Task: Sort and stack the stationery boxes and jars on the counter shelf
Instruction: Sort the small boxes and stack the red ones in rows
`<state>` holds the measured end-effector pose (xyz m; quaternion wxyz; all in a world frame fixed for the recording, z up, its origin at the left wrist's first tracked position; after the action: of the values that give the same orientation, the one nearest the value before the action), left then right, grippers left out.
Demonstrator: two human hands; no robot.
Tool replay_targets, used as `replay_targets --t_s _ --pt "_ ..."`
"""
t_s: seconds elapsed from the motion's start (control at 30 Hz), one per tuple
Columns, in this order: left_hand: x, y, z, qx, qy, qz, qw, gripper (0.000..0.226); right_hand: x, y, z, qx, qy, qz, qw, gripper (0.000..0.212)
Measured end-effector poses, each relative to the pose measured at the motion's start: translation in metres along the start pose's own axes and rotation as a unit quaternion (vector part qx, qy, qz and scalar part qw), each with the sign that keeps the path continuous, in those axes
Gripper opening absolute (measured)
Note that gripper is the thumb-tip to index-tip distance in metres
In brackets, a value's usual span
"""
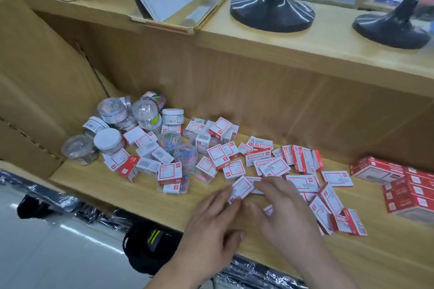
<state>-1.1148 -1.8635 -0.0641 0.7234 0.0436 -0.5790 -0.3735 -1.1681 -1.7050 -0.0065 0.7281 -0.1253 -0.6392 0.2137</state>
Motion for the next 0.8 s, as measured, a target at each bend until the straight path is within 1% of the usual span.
replay_targets --t_s 0.1,0.17,0.23,0.27,0.37,0.4,0.47,0.53,0.57,0.63,0.73,0.8 --pt "0.022 -0.007 -0.003 0.03 0.04 -0.062 0.997 0.058 -0.003 -0.015 0.007 -0.001 0.0 0.018 1.0 0.036" --pt "0.036 -0.016 -0.007 0.058 0.067 -0.069 0.994 0.055 -0.009 -0.027 0.012 0.014 0.007 0.021 1.0 0.037" --pt "0.047 -0.023 -0.009 0.073 0.091 -0.072 0.991 0.055 -0.016 -0.036 0.021 0.032 0.009 -0.002 0.999 0.041" --pt "0.051 -0.025 -0.009 0.073 0.101 -0.067 0.99 0.056 -0.022 -0.036 0.027 0.035 0.001 -0.023 0.999 0.048" --pt "0.059 -0.026 -0.003 0.066 0.108 -0.064 0.99 0.06 -0.036 -0.022 0.046 0.02 -0.047 -0.123 0.991 0.079" --pt "0.062 -0.023 0.003 0.057 0.11 -0.06 0.991 0.062 -0.039 -0.015 0.05 0.013 -0.063 -0.149 0.987 0.084" --pt "0.067 -0.014 0.017 0.022 0.111 -0.035 0.993 0.059 -0.043 -0.005 0.052 0.021 -0.084 -0.17 0.982 0.083" --pt "0.065 -0.013 0.035 -0.007 0.096 0.031 0.995 0.044 -0.044 -0.001 0.054 0.044 -0.082 -0.174 0.98 0.076" --pt "0.062 -0.018 0.046 -0.001 0.077 0.076 0.994 0.042 -0.043 0.0 0.056 0.046 -0.08 -0.176 0.98 0.073" --pt "0.054 -0.034 0.064 0.024 0.027 0.144 0.989 0.045 -0.04 0.005 0.059 0.038 -0.071 -0.183 0.98 0.07" --pt "0.049 -0.047 0.07 0.02 -0.019 0.182 0.983 0.048 -0.036 0.012 0.061 0.025 -0.07 -0.207 0.976 0.07" --pt "0.052 -0.052 0.063 0.0 -0.012 0.187 0.982 0.046 -0.033 0.014 0.063 0.031 -0.067 -0.188 0.979 0.068"
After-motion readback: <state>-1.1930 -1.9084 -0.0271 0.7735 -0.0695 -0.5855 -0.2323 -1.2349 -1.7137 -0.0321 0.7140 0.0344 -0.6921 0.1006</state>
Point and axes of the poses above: each hand's wrist, its own z-axis towards the middle knuckle, its own x-axis out of the back of the hand, y = z × x, the point moved 6 cm from there along z, towards the middle knuckle, and after that the axes turned 12 degrees about -x, right-handed, at the moved point
